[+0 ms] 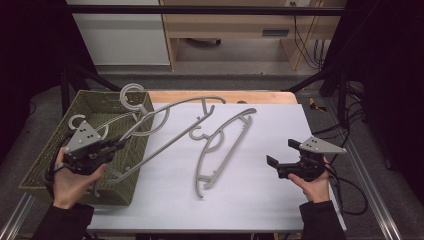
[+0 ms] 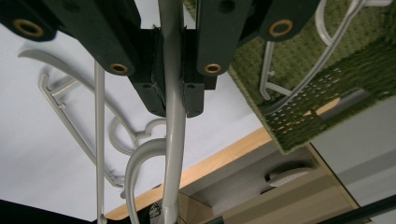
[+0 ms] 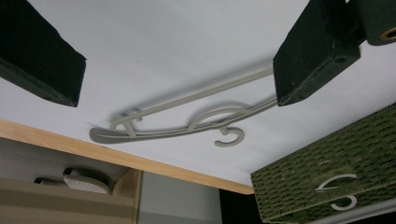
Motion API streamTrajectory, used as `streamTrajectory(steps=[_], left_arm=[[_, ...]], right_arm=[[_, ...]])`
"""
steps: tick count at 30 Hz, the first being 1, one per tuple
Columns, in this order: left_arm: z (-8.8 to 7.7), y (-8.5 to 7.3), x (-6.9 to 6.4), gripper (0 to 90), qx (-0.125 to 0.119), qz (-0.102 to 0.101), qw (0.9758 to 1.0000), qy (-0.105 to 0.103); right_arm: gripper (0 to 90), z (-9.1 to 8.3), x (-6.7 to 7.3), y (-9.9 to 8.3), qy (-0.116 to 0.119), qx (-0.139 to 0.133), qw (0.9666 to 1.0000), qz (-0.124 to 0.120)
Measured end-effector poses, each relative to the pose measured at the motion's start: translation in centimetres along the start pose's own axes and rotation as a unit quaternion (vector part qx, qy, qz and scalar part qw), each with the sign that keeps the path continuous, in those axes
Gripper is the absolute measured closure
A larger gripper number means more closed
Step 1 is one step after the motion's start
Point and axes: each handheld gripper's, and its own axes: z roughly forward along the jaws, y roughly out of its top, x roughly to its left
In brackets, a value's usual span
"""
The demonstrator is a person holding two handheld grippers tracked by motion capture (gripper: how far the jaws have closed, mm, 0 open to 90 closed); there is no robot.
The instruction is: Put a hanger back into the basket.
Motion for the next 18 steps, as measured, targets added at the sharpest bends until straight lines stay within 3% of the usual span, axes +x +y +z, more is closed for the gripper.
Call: streamTrajectory(steps=[3,12,13,14,15,18], left_arm=[[-0.2,0.3,0.7,81.6,-0.002,0.000,1.0000,0.006],[-0.9,0.2,5.1,81.5,0.003,-0.009,0.9995,0.031],[-0.9,0.2,5.1,81.5,0.003,-0.009,0.9995,0.031],[-0.9,-0.1,6.0,81.5,-0.002,-0.009,0.9993,0.036],[-0.9,-0.1,6.0,81.5,-0.002,-0.009,0.9993,0.036],[-1.0,-0.7,7.2,81.5,0.006,-0.023,0.9990,0.039]], right_arm=[[2.6,0.0,0.1,0.0,-0.001,0.000,1.0000,0.001],[2.7,0.2,0.1,-0.1,0.001,0.001,1.0000,0.001],[2.7,0.2,0.1,-0.1,0.001,0.002,1.0000,0.002],[2.8,0.2,0.1,-0.1,0.001,0.001,1.0000,0.001],[2.8,0.2,0.1,-0.1,0.001,0.001,1.0000,0.001],[2.7,0.2,0.0,-0.1,0.001,0.001,1.0000,0.002]])
